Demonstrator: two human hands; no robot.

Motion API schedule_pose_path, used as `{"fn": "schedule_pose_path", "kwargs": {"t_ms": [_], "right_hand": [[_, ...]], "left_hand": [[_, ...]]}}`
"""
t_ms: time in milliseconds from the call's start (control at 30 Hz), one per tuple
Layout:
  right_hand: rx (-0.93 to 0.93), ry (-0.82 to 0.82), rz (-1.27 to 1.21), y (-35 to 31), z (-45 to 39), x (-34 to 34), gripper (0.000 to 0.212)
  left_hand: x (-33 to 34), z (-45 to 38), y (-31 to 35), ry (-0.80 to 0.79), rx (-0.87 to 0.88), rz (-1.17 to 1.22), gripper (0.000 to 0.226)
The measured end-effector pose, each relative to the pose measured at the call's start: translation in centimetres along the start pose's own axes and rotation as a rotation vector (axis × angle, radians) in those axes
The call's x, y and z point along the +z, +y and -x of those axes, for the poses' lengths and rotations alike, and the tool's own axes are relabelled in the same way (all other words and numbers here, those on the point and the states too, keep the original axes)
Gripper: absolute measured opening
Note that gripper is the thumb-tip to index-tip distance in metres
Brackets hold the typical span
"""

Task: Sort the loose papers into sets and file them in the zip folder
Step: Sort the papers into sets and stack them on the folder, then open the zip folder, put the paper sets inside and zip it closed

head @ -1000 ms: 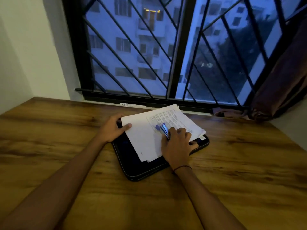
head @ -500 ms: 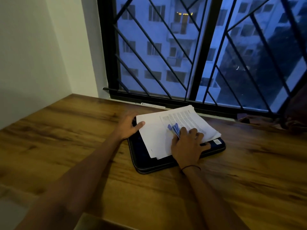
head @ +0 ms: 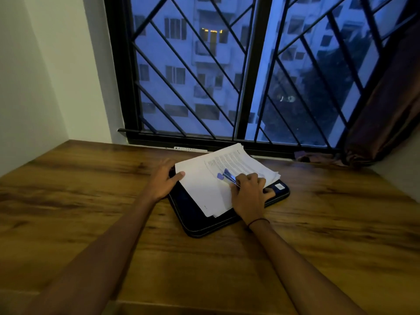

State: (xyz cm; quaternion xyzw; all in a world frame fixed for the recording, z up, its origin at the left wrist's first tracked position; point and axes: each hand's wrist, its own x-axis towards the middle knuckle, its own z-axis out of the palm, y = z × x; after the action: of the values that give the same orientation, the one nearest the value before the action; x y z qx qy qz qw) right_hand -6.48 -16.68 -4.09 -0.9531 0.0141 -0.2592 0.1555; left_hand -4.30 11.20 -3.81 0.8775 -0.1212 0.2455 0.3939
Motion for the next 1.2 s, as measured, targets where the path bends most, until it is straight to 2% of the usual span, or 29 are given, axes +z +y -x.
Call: {"fn": "schedule_pose_path", "kwargs": {"t_ms": [167,300,467,633,733,833,1000,1200], "right_hand": [[0.028,0.009,-0.096,0.5,0.2,-0.6,0.017],[-0.047,0.012,-0.127,0.0,0.3,-0.8,0.016],[-0.152,0.024,-0.097,-1.9,0.9,-0.3,0.013],[-0.112,-0.032,-0.084,-1.8,1.0,0.1,0.017],[-0.109,-0.043,-0.095,-1.5,1.1,-0.1,0.017],[-0.107,-0.052,-0.108,-1.4,1.3,-0.2,0.018],[-0.080,-0.066,-0.152,-0.4,1.1,-1.2,0.017],[-0.053,-0.077,-0.240,6.2,0.0,-3.4,0.014]], "left_hand": [[-0.7,1.4,1.7,0.083,-0.147,0.298,0.028],[-1.4,2.4,2.2,0.222,-0.214,0.349,0.008],[-2.1,2.9,1.8,0.273,-0.245,0.375,0.020],[-1.5,3.2,3.0,0.165,-0.347,0.457,0.031],[-1.3,3.1,3.3,0.086,-0.361,0.417,0.044],[-1.4,2.8,3.9,-0.004,-0.379,0.346,0.038],[-0.6,2.4,6.6,0.018,-0.454,0.417,0.032],[4.7,0.3,11.7,-0.070,-0.463,0.545,0.033]]}}
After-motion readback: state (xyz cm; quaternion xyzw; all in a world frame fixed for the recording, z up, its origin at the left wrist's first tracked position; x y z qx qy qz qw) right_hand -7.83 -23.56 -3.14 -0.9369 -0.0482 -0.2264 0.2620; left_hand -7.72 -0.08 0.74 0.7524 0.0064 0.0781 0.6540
